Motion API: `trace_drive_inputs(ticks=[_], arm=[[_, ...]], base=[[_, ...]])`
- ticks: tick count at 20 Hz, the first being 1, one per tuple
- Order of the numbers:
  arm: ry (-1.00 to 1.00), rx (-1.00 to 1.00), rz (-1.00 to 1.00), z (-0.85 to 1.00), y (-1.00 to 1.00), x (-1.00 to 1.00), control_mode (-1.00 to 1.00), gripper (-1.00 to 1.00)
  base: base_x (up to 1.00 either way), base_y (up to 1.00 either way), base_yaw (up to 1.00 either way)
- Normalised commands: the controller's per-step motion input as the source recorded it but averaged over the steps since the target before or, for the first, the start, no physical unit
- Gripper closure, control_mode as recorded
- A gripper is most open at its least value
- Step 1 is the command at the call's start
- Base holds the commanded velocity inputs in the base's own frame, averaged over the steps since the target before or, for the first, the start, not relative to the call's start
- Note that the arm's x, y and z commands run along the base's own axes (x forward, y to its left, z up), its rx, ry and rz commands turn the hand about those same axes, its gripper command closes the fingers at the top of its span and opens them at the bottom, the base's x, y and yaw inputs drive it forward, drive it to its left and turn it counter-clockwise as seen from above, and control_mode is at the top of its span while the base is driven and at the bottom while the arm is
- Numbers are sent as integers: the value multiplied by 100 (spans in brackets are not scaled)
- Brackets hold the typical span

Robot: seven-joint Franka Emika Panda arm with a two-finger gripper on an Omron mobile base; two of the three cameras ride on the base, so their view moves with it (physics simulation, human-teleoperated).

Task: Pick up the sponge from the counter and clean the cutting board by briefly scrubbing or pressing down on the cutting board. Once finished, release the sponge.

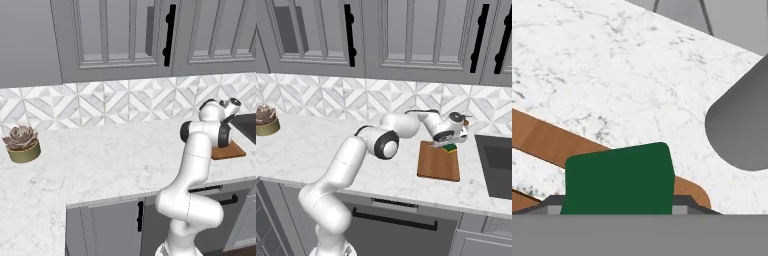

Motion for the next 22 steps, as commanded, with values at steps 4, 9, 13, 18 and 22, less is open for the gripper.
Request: trace_drive_inputs(ticks=[4, 9, 13, 18, 22], arm=[[1, -1, 0, -66, -12, -42, -100, 100], [0, -2, 0, -67, -17, -83, -100, 100], [0, -3, 0, -62, -12, -99, -100, 100], [-2, -6, 3, -68, -1, -100, -100, 100], [-2, -7, 8, -66, 0, -100, -100, 100]], base=[[0, 0, 0], [0, 0, 0], [0, 0, 0], [0, 0, 0], [0, 0, 0]])
